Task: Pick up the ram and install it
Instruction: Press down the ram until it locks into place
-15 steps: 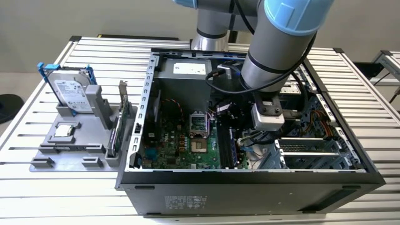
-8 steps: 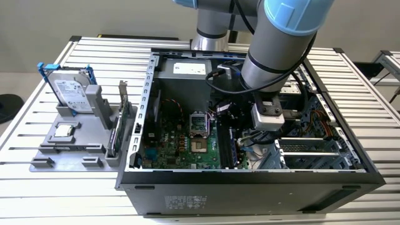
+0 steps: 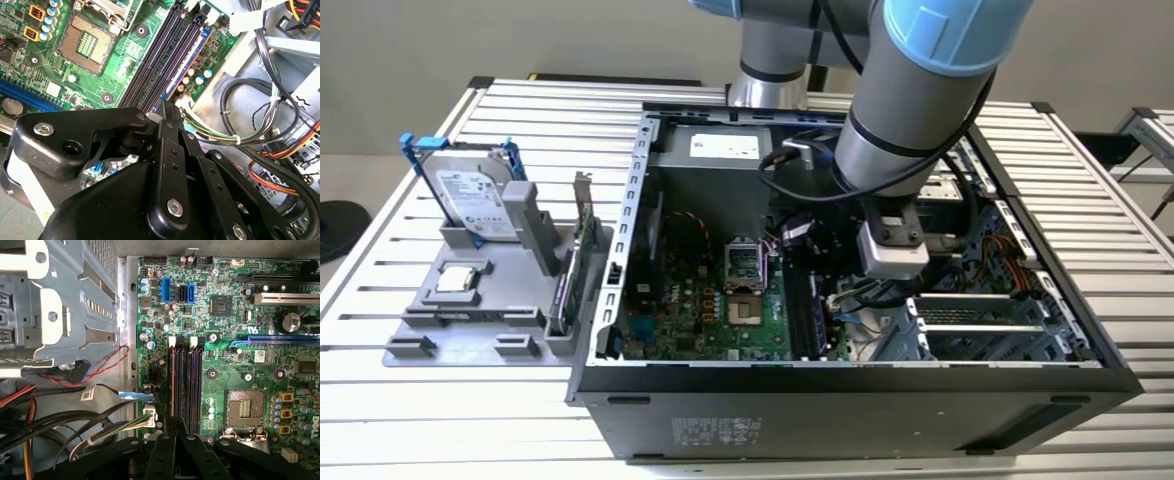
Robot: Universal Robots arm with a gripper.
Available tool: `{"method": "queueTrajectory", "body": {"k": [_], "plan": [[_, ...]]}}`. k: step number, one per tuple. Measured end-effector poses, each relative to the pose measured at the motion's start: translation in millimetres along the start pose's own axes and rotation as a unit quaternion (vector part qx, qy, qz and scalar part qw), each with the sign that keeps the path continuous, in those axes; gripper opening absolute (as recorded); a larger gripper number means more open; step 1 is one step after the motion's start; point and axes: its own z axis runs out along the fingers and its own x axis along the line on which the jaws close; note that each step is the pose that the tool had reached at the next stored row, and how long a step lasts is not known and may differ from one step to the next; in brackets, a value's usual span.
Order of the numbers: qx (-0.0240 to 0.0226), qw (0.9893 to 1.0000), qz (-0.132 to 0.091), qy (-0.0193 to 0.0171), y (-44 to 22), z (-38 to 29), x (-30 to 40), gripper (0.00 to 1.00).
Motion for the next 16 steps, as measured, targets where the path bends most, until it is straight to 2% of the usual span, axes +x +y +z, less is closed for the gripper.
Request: {"method": "queueTrajectory", "body": {"k": [5,16], "plan": [[-0.0015,0.9991,-0.041,-0.0013,0.0,0.1,-0.2,0.0],[-0.0015,0.9991,-0.041,-0.0013,0.0,0.1,-0.3,0.0]]}}
